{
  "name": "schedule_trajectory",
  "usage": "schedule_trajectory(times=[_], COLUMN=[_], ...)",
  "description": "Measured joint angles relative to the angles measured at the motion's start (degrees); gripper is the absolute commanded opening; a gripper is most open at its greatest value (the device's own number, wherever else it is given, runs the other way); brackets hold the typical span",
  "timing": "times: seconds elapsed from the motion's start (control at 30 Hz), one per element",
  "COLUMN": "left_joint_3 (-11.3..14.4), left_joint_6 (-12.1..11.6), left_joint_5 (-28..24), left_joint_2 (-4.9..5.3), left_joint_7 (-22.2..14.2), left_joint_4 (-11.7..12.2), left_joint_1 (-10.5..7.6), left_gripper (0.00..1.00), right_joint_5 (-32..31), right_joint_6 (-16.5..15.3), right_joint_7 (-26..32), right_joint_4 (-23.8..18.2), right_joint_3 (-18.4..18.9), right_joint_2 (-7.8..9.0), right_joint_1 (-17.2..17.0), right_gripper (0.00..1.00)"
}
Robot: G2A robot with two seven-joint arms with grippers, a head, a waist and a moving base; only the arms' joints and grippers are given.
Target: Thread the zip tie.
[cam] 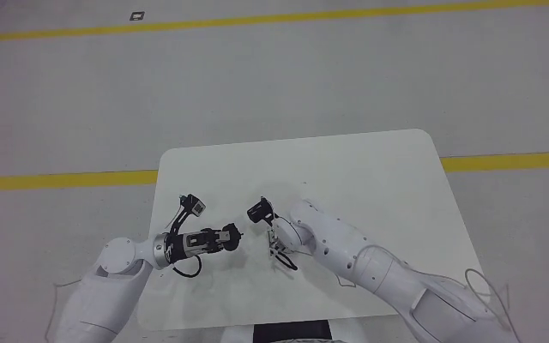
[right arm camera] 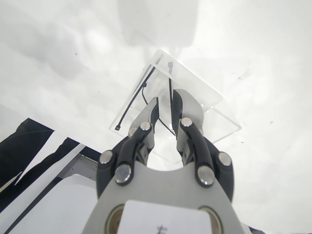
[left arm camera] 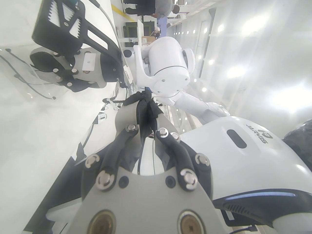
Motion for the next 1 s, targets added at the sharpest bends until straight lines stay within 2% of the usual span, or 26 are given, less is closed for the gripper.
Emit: schedule_trajectory(times=[0.47, 0.57, 0.6, 0.63, 1.0], left_joint_3=[0.0, 0.0, 0.0, 0.0, 0.0], left_joint_6=[0.0, 0.0, 0.0, 0.0, 0.0], left_joint_5=[0.0, 0.0, 0.0, 0.0, 0.0], left_joint_2=[0.0, 0.0, 0.0, 0.0, 0.0], left_joint_7=[0.0, 0.0, 0.0, 0.0, 0.0], left_joint_4=[0.0, 0.0, 0.0, 0.0, 0.0], left_joint_1=[0.0, 0.0, 0.0, 0.0, 0.0], left_gripper=[0.0, 0.0, 0.0, 0.0, 0.0], right_joint_5=[-1.3, -1.5, -1.6, -1.7, -3.9], right_joint_6=[-0.2, -0.3, -0.3, -0.3, 0.3], right_joint_7=[0.9, 1.0, 1.1, 1.2, 2.6], right_joint_4=[0.7, 1.0, 1.0, 1.1, -1.0], right_joint_3=[1.3, 1.4, 1.4, 1.5, 2.3], right_joint_2=[-0.34, -0.49, -0.55, -0.6, -0.75], right_joint_1=[-0.8, -0.8, -0.8, -0.8, -1.4], right_gripper=[0.17, 0.1, 0.02, 0.0, 0.0])
